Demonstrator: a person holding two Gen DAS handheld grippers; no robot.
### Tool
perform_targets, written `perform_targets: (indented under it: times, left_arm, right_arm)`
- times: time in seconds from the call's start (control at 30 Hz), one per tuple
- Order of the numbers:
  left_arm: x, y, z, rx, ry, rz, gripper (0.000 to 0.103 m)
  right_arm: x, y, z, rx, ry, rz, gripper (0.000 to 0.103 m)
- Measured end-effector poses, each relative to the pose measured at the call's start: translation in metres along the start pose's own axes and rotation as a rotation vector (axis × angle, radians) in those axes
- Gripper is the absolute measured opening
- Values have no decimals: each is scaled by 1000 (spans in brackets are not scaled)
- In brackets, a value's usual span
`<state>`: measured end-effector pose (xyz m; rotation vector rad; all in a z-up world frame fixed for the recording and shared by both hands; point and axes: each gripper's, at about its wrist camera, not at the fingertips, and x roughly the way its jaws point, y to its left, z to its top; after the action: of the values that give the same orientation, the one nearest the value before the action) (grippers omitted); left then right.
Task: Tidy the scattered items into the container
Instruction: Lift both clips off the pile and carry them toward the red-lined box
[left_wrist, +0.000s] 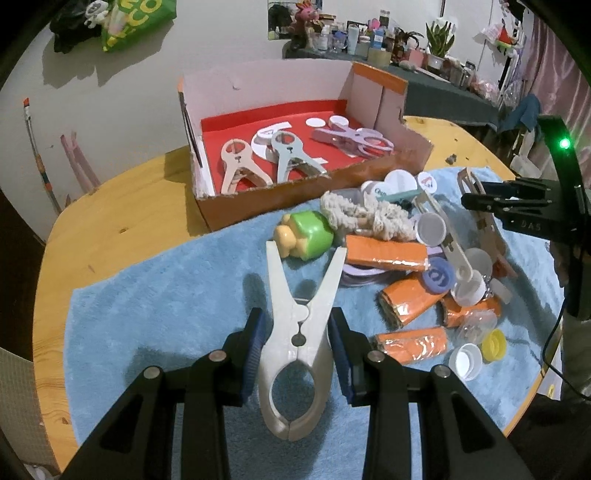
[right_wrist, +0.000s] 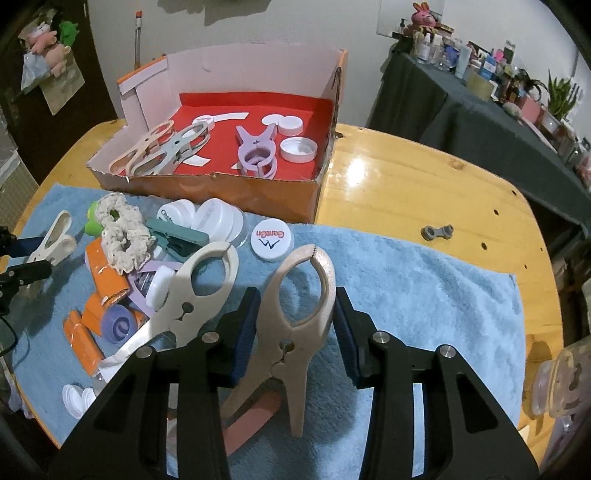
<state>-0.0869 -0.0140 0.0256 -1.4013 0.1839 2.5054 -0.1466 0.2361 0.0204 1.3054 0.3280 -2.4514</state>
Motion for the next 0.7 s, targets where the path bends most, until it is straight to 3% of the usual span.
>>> perform_targets:
  times: [0.27, 0.7]
  left_arm:
    - [-6, -8, 5, 15, -20, -9, 37]
    - [-4, -9, 2, 10, -6, -12, 37]
  right_arm:
    - [-5, 0, 4, -5, -15, 5, 37]
    - [29, 2, -5, -8, 81, -16, 37]
